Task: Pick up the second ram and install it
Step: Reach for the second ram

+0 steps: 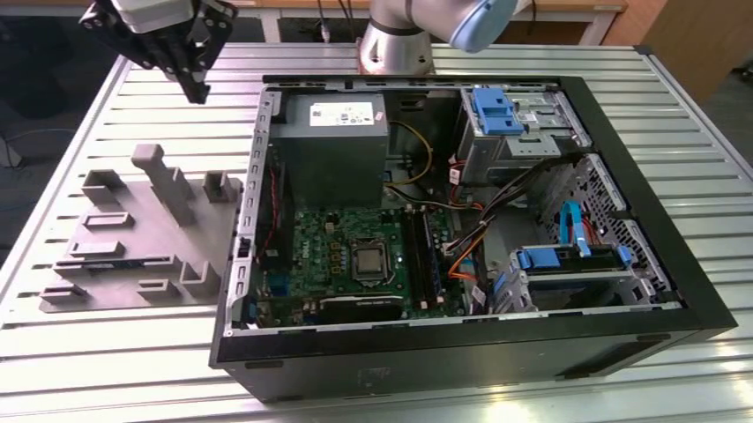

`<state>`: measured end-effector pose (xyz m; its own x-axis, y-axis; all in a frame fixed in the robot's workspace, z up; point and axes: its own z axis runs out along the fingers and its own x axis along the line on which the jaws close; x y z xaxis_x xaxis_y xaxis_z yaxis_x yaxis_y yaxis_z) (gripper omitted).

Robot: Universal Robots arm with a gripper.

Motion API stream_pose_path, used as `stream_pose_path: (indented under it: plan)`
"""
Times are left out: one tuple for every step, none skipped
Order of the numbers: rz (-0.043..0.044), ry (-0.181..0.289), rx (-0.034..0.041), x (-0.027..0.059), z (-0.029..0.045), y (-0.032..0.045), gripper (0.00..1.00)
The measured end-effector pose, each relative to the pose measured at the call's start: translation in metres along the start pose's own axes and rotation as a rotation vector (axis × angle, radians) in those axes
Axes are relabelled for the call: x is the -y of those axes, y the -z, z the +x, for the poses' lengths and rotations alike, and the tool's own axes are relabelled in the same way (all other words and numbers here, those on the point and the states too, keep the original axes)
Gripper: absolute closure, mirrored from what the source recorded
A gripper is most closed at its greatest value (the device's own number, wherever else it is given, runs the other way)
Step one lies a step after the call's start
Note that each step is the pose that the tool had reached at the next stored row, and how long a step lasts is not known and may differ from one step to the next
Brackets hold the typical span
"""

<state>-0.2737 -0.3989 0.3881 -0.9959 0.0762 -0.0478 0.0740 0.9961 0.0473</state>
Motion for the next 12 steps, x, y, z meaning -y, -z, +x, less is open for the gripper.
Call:
stream_pose_path:
  plan:
    - [0.0000,0.000,0.0000,0.0002,0.0023,-0.0003,0.89]
    - [0.0001,0.000,0.0000,0.0004,0.0044,-0.0007,0.89]
    - [0.0000,0.000,0.0000,0.0006,0.0065,-0.0012,0.89]
    - [0.0000,0.000,0.0000,0.0008,0.0086,-0.0017,0.89]
    - [0.0000,0.000,0.0000,0.0009,0.0109,-0.0021,0.89]
    - [0.0000,0.000,0.0001,0.0011,0.0133,-0.0027,0.89]
    - [0.0000,0.000,0.0000,0.0014,0.0159,-0.0032,0.89]
    - [0.0000,0.000,0.0001,0.0016,0.0183,-0.0037,0.89]
    - [0.0000,0.000,0.0000,0.0018,0.0205,-0.0042,0.89]
    - [0.0000,0.000,0.0000,0.0020,0.0226,-0.0048,0.89]
    - [0.0000,0.000,0.0000,0.0023,0.0246,-0.0054,0.89]
    - [0.0000,0.000,0.0000,0.0027,0.0264,-0.0058,0.89]
